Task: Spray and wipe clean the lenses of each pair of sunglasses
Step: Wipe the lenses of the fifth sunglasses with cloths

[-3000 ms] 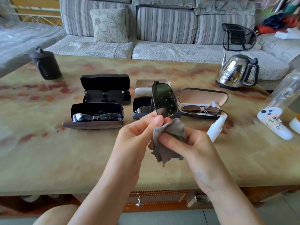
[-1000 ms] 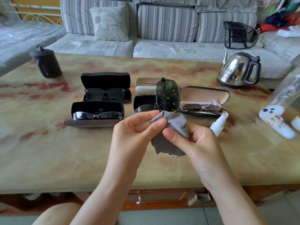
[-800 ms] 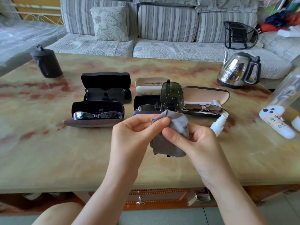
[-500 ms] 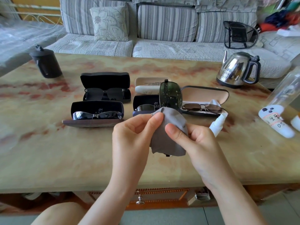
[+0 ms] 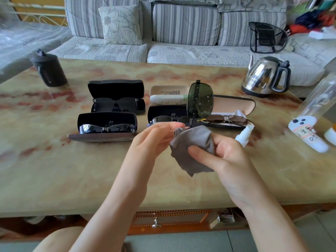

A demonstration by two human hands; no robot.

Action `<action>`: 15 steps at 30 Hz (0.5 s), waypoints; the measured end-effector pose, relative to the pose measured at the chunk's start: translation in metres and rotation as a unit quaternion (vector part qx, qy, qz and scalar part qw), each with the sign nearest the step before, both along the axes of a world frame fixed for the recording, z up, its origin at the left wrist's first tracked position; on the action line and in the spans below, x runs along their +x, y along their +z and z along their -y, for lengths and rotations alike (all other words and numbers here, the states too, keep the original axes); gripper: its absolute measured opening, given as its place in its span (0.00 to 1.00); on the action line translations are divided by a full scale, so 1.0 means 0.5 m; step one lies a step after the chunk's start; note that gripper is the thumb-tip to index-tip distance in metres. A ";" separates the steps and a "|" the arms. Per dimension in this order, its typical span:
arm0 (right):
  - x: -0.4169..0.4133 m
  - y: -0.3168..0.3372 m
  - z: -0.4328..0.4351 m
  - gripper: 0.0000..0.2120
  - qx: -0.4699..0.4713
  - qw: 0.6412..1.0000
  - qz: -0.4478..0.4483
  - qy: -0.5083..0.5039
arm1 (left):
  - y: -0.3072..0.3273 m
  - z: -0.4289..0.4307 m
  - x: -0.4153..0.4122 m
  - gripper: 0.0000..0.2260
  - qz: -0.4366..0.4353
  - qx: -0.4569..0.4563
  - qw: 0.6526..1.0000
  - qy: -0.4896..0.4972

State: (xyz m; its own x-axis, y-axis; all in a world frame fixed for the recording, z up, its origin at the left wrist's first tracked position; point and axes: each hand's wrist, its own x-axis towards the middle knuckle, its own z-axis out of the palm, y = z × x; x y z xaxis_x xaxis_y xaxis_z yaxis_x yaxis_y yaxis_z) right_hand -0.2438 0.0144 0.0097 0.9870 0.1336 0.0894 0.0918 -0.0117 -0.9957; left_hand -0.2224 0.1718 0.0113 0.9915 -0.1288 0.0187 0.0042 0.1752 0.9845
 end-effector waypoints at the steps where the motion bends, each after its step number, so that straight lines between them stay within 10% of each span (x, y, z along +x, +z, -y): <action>1: 0.001 -0.002 0.002 0.07 -0.005 1.000 -0.004 0.013 | 0.000 0.001 -0.004 0.11 0.009 0.012 1.000 0.006; 9: 0.002 0.000 -0.002 0.08 0.013 0.999 -0.008 0.029 | -0.003 0.003 -0.014 0.09 0.094 0.066 0.993 -0.007; 15: 0.008 -0.016 -0.007 0.30 -0.024 0.995 0.023 -0.097 | -0.007 0.016 -0.024 0.07 0.097 0.037 0.994 -0.036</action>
